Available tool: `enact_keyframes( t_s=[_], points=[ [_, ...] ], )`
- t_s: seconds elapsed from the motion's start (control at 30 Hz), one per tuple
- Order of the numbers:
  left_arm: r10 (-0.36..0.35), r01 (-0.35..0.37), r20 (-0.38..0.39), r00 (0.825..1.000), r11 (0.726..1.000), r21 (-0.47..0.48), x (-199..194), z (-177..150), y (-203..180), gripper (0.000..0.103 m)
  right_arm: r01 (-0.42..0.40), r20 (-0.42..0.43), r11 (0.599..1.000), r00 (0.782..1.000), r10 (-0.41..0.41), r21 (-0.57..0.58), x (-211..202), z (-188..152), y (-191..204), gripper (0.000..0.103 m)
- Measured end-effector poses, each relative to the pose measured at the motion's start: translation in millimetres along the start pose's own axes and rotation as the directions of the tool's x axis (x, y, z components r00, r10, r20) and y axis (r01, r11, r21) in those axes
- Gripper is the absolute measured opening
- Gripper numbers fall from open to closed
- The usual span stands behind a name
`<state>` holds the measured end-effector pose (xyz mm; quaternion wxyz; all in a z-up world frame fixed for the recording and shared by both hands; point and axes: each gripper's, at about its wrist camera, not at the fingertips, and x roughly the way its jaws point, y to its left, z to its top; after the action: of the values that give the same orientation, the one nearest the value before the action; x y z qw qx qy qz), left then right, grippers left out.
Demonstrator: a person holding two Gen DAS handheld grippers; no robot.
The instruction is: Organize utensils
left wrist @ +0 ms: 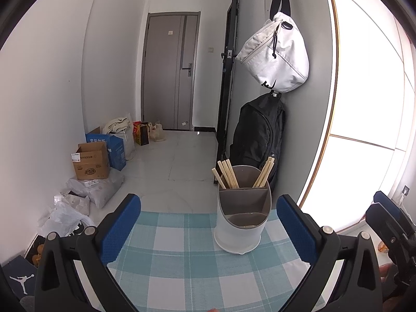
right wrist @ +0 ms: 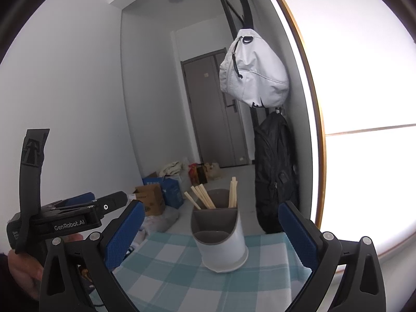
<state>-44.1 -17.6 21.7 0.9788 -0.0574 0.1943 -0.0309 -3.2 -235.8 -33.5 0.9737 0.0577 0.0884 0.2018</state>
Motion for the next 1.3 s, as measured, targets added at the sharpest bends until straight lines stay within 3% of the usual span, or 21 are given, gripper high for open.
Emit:
enact_keyframes(
  t_s=[1.3],
  points=[
    [0.006, -0.007, -0.013, 1.0, 1.0, -0.025, 7.3, -5.9, 1.5, 0.102, 0.0, -0.003, 1.0, 1.0, 0.0, 0.001, 0.3, -1.5, 0.8, 0.103]
  ],
)
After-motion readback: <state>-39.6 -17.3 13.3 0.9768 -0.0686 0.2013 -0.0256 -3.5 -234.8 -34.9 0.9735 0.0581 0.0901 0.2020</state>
